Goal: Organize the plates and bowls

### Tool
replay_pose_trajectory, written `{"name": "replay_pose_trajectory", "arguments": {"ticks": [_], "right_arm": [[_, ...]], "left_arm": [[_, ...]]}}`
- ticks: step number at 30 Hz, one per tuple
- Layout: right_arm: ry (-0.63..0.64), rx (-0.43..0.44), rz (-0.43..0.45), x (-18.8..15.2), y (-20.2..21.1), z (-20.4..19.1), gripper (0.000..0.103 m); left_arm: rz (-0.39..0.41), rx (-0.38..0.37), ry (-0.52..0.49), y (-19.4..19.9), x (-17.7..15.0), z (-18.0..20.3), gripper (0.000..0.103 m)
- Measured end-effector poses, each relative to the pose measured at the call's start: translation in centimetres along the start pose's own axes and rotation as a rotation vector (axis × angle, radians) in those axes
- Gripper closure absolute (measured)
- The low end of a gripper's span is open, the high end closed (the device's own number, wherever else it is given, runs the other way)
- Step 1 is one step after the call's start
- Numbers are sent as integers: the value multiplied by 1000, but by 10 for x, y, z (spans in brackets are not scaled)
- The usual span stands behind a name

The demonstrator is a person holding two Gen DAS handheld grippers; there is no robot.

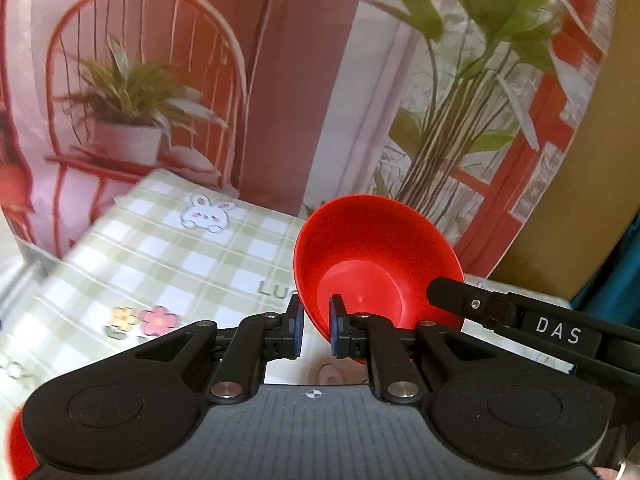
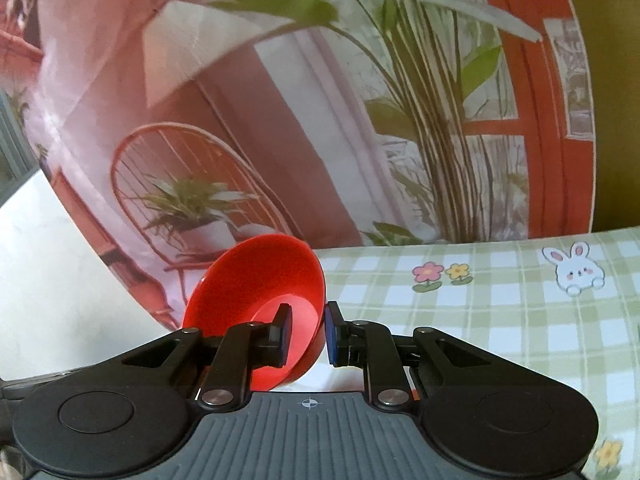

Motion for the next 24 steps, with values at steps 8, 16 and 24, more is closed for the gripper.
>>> {"name": "replay_pose_trajectory", "arguments": {"ticks": [8, 16, 24], "right_arm": [[-21, 17, 30, -20, 28, -16, 85], [-13, 21, 38, -34, 48, -35, 85], [3, 63, 8, -53, 53, -68, 85]], "left_arm": [[17, -5, -16, 36, -12, -8, 89], [30, -26, -6, 62, -24, -16, 89], [22, -36, 30, 90, -33, -48, 88]]}}
Point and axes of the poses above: each gripper's, at about its wrist camera, not at the fingertips, and y roughly against the way its jaws point, z to its right, x to its top, the point moved 3 cm from there along -y, roughly the way its jaws point, and after that the axes turned 4 degrees about z, right-handed, at the moved point
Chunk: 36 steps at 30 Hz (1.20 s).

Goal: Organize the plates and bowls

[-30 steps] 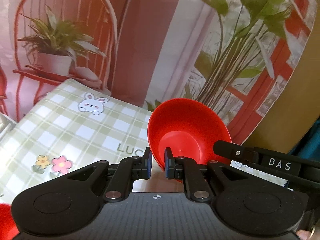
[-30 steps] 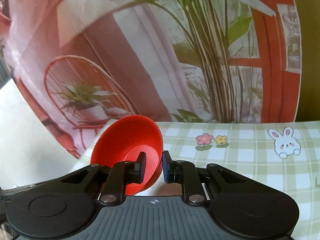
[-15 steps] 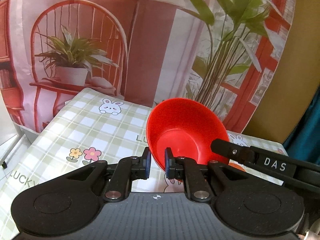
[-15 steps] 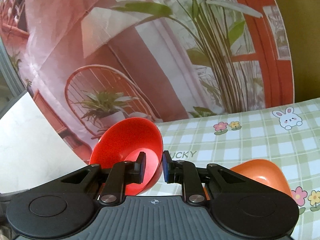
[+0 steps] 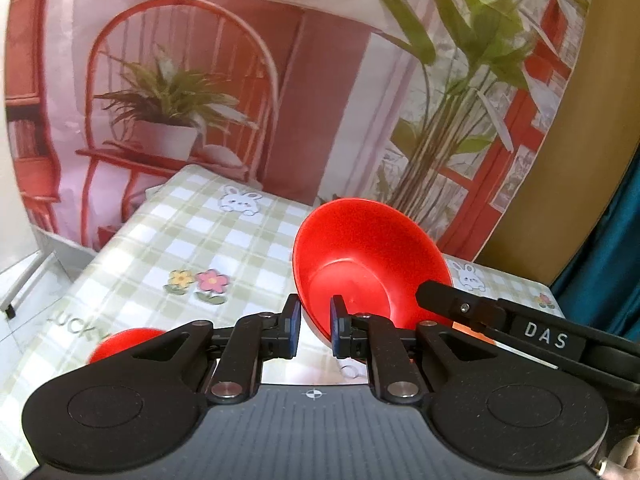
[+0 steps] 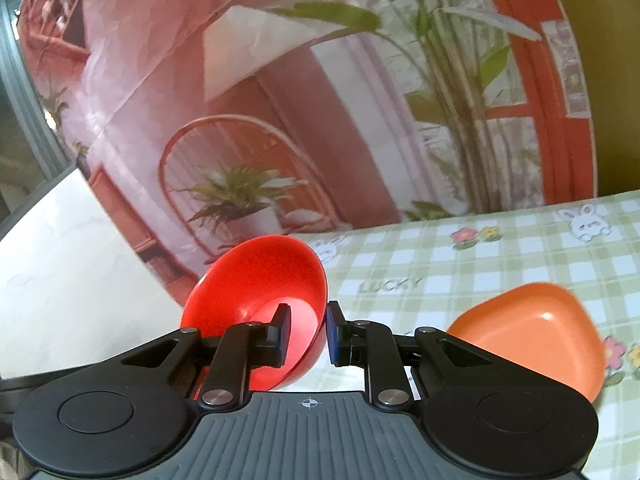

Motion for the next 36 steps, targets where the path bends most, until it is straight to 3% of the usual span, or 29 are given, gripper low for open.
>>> {"name": "replay_pose_trajectory", "arguments": {"ticks": [15, 24, 36], "right_arm": [[123, 50, -181, -56, -42, -81, 85], [180, 30, -275, -80, -67, -101, 85], [220, 5, -340, -94, -84, -109, 85]], "left_arm": [[7, 84, 114, 34, -24, -84, 88], [5, 97, 188, 32, -41, -117, 88], [-22, 100, 204, 25, -56, -135, 86]]}}
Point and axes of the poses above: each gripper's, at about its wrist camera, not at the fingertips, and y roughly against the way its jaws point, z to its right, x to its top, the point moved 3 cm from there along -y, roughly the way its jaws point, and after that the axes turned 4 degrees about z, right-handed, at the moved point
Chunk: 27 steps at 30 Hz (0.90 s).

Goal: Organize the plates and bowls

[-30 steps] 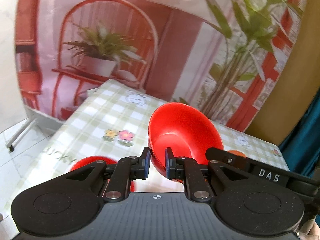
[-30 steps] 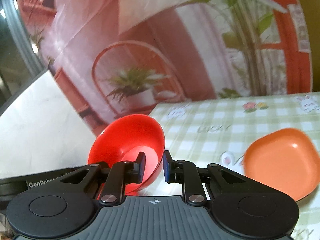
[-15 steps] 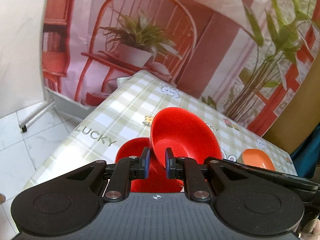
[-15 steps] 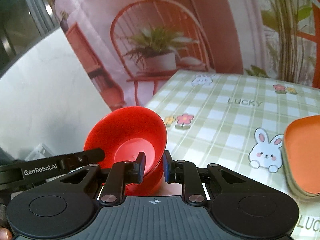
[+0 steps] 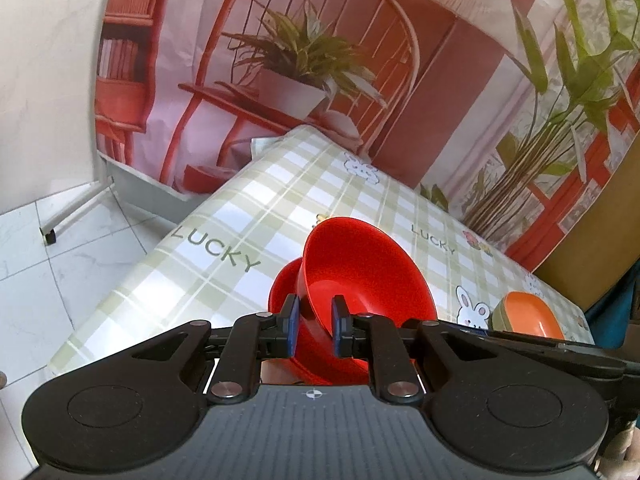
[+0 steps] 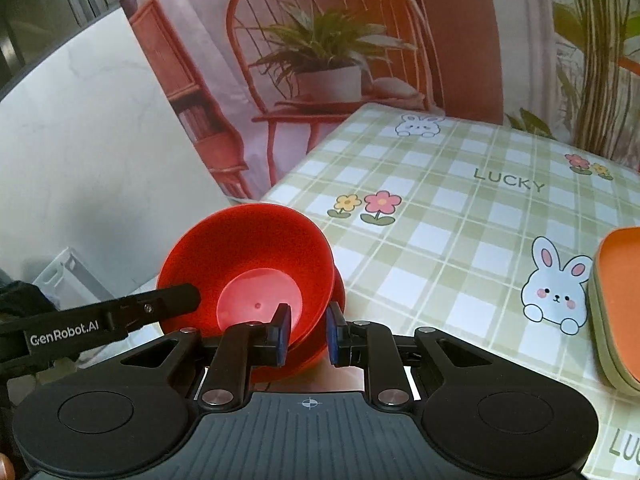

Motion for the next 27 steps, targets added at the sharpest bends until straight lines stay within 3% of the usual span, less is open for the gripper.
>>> {"name": "replay_pose_trajectory", "arguments": {"ticks": [20, 27], "right_arm": [[6, 1, -25, -4, -7, 1, 83], [2, -6, -7, -4, -5, 5, 82]], "left_arm": [[-26, 24, 18, -5, -7, -5, 86], [-17, 44, 42, -5, -6, -11, 76]]}}
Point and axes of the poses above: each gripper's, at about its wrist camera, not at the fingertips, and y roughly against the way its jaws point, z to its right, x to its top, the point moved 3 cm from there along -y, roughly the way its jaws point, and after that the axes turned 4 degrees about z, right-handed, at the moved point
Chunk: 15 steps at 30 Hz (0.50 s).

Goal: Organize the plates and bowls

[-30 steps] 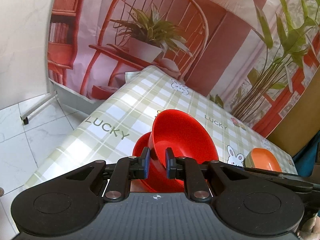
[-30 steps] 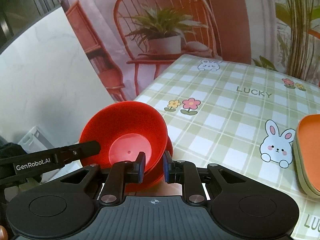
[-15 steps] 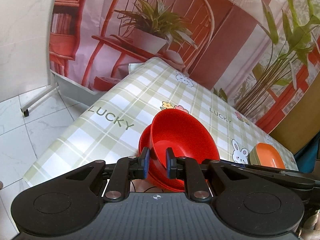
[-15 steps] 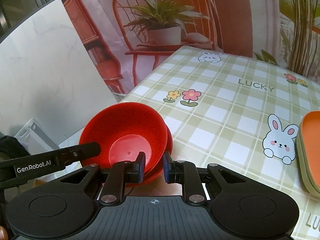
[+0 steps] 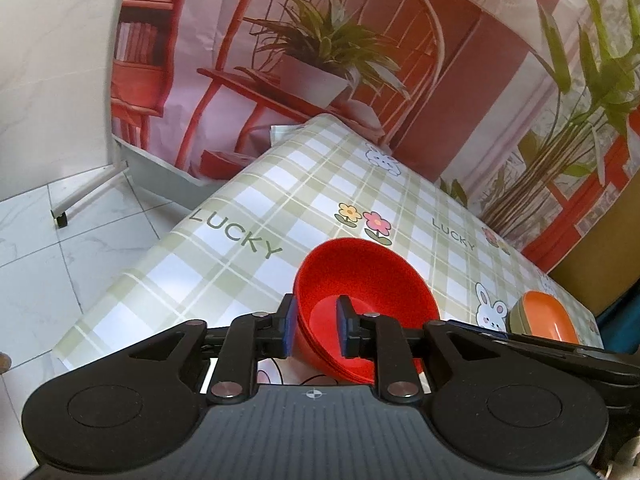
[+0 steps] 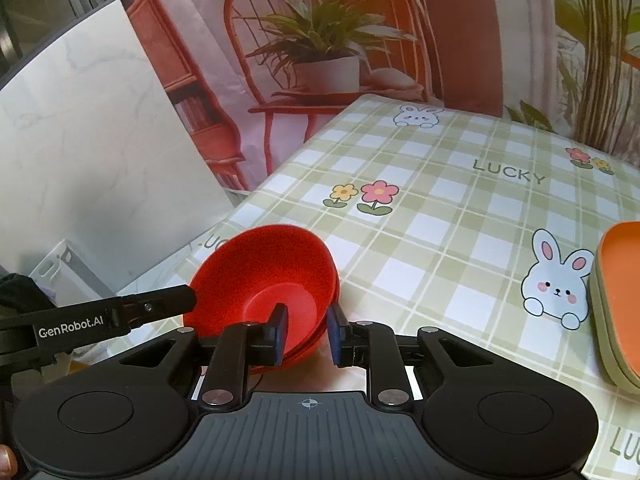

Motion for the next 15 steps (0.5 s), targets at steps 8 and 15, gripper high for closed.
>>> {"name": "replay_pose_trajectory", "arguments": {"ticks": [8, 15], "right_arm": [[-22, -12, 3, 1, -14, 8, 82], [-23, 4, -10, -1, -31, 8, 81]], "left_arm": [[16, -10, 34, -7, 1, -1, 60], [-21, 11, 38, -22, -6, -6, 60]]}}
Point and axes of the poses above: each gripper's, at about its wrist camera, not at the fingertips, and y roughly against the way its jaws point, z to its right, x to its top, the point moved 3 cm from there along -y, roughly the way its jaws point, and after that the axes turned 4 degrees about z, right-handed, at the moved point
